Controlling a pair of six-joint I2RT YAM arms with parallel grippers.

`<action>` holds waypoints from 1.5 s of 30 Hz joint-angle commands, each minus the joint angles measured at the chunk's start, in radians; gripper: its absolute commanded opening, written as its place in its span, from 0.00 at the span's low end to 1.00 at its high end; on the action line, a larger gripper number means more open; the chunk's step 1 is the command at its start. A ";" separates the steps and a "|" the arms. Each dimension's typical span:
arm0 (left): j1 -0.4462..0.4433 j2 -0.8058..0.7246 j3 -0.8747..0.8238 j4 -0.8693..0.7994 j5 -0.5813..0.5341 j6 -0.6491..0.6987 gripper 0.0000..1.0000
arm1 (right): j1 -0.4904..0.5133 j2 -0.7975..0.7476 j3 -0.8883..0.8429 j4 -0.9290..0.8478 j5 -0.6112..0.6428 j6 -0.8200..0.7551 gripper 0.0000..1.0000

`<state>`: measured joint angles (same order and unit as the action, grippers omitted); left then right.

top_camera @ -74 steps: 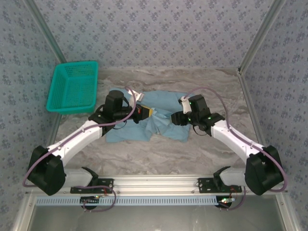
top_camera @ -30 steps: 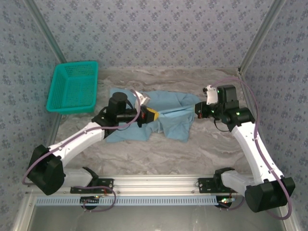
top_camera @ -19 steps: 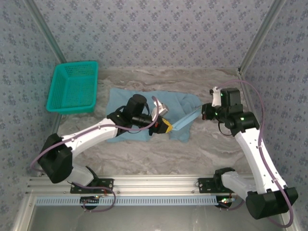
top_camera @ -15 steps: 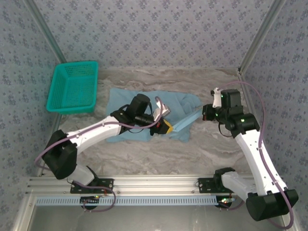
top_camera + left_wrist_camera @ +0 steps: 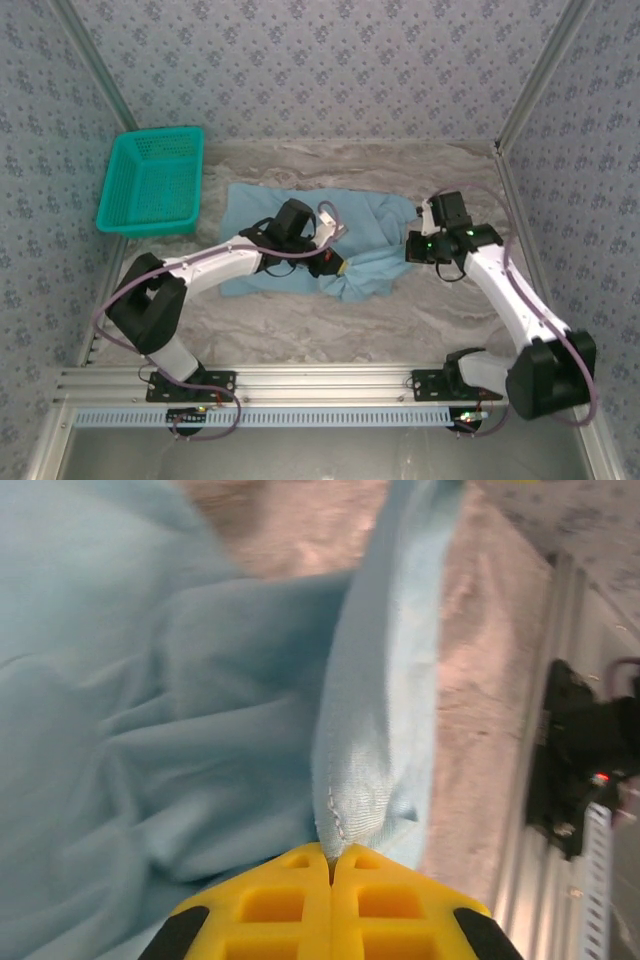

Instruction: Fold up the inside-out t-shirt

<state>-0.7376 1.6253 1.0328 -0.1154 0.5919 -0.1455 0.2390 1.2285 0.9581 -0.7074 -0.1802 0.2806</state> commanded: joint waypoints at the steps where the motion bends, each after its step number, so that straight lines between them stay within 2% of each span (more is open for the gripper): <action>1: 0.051 0.012 -0.053 0.031 -0.084 -0.054 0.01 | 0.020 0.094 0.028 0.056 -0.019 -0.004 0.00; 4: 0.083 0.019 -0.078 0.033 -0.161 -0.080 0.06 | 0.045 0.194 0.063 0.101 -0.042 -0.006 0.00; 9: 0.119 -0.004 -0.101 0.073 -0.240 -0.156 0.36 | 0.088 0.365 0.149 0.153 -0.113 -0.032 0.00; 11: 0.119 -0.028 -0.110 0.094 -0.251 -0.154 0.43 | 0.094 0.401 0.174 0.158 -0.125 -0.034 0.00; 15: 0.102 -0.063 -0.086 0.123 -0.222 -0.098 0.54 | 0.100 0.398 0.208 0.154 -0.150 -0.036 0.00; 20: 0.029 -0.044 -0.017 0.158 -0.218 0.009 0.68 | 0.085 0.319 0.225 0.111 -0.191 -0.038 0.00; 27: -0.031 -0.011 0.047 0.262 -0.249 0.116 0.77 | 0.041 0.210 0.266 0.031 -0.258 -0.035 0.00; 34: -0.093 0.032 0.137 0.228 -0.344 0.278 0.83 | 0.007 0.156 0.255 0.006 -0.334 -0.020 0.00; 36: -0.096 0.045 0.160 0.216 -0.339 0.288 0.84 | 0.000 0.140 0.250 -0.001 -0.344 -0.020 0.00; 42: -0.098 0.047 0.177 0.165 -0.233 0.263 0.84 | -0.018 0.093 0.196 -0.026 -0.317 -0.030 0.00; 45: -0.116 0.061 0.190 0.137 -0.256 0.280 0.85 | -0.028 0.075 0.164 -0.012 -0.351 -0.014 0.00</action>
<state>-0.8352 1.6707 1.1877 0.0616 0.3161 0.1024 0.2214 1.3231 1.1511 -0.6895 -0.4931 0.2626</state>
